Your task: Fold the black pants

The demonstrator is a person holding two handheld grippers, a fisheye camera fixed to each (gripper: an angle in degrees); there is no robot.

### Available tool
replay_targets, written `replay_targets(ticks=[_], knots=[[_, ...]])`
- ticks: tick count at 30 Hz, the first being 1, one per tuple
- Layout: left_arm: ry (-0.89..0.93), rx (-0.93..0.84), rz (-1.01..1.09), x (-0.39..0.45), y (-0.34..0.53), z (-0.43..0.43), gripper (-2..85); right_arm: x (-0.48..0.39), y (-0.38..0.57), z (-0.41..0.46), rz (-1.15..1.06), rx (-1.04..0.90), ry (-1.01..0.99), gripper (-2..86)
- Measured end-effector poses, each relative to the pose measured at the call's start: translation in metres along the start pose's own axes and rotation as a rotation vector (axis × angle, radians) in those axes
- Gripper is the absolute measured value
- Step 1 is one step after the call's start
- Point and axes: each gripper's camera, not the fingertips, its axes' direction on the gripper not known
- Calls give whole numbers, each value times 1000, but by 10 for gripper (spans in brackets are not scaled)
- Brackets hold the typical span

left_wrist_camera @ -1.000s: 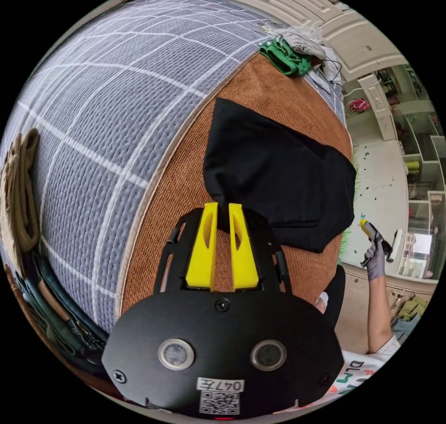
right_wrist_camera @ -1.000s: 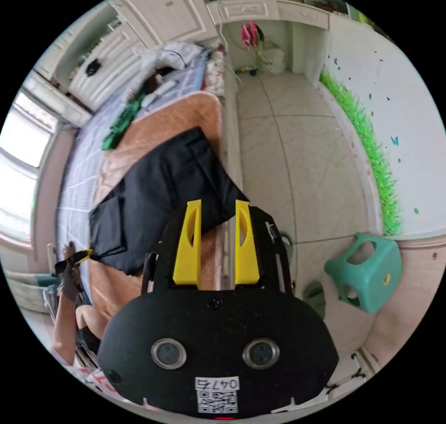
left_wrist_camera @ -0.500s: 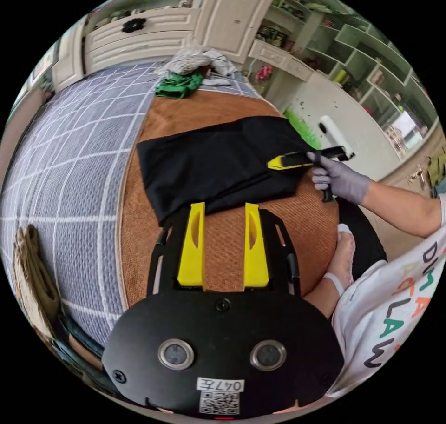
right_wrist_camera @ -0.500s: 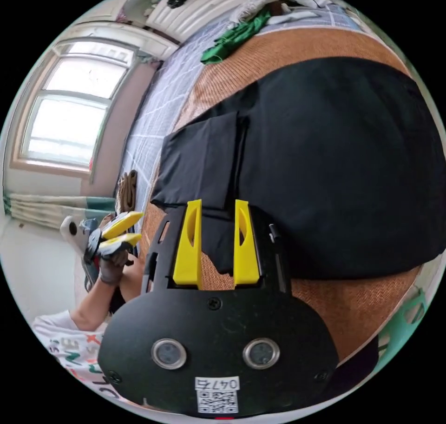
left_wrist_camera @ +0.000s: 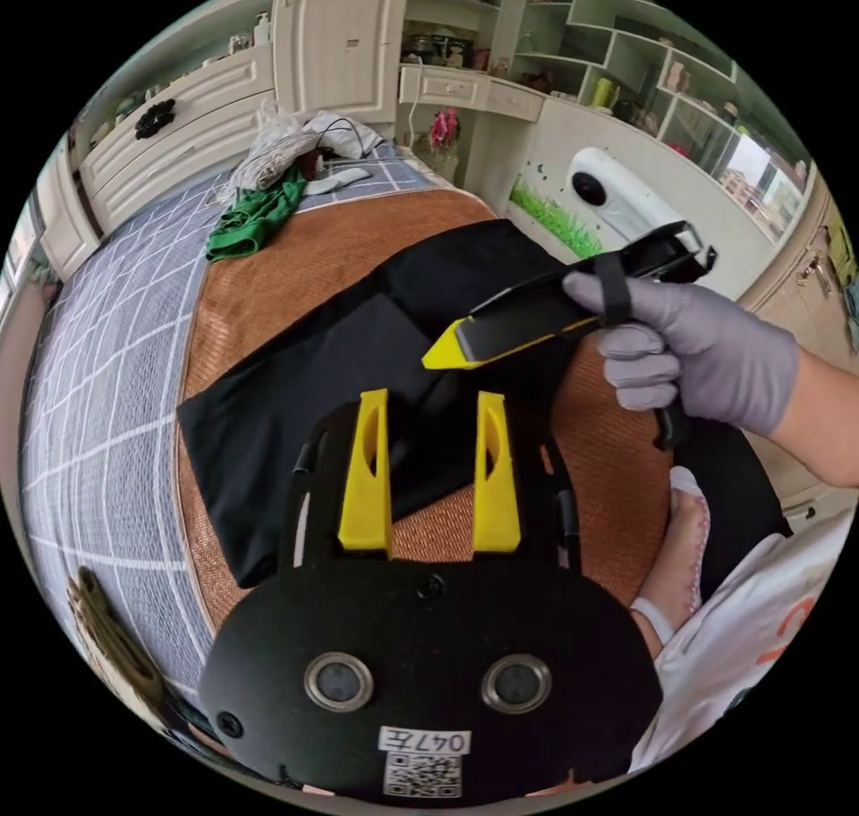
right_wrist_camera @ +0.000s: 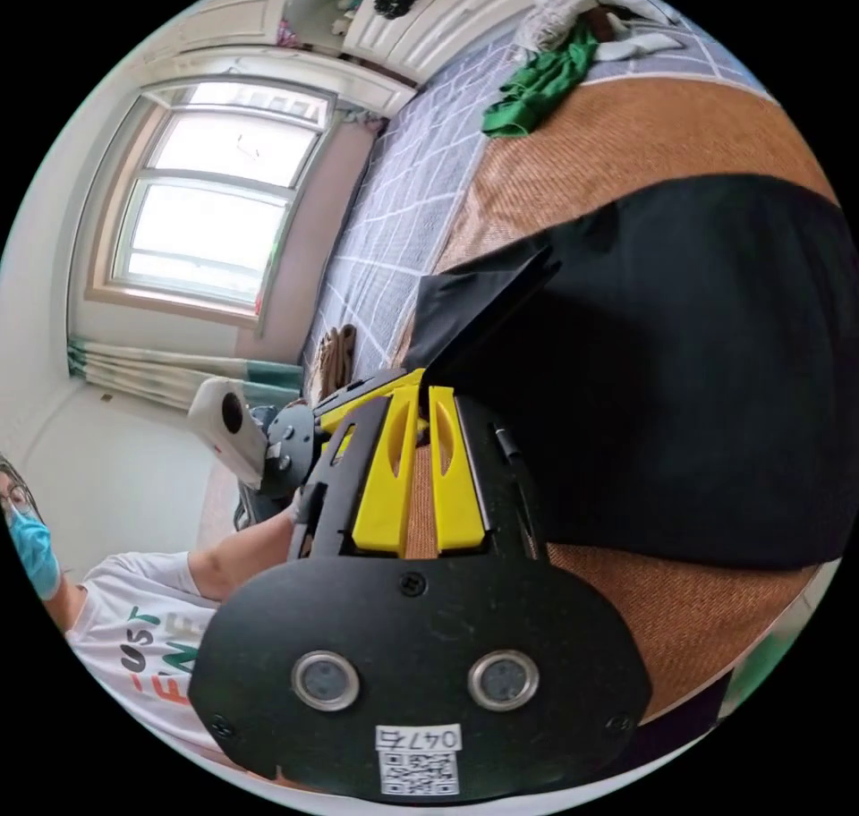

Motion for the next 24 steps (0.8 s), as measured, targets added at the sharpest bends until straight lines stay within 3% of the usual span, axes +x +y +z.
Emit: replay_targets(ticks=[2,5,13,16,18,21,24], knots=[[20,1,-10,-12,6,-12,56,-21,-5,-9,-52,7,16,-1],[-93,5,-118,-52,30,-43,35,-43,-1,-35,-95,110,16,9],[-358,141,-873,-219,198,-165,33,-64,38,-85,-97,143,92,10],[-348,114,-1091,-253,262,-178,66,-62,54,-95,-25,152,69,11],[-231,179,-1207,-263,307,-184,156,-66,62,-101,1,159,73,13],[-177,298,-1227,-249,339,-186,163,-88,68,-113,1,170,119,15],[-202,251,-1137,-225,340,-173,118,-131,67,-130,-79,199,255,12]])
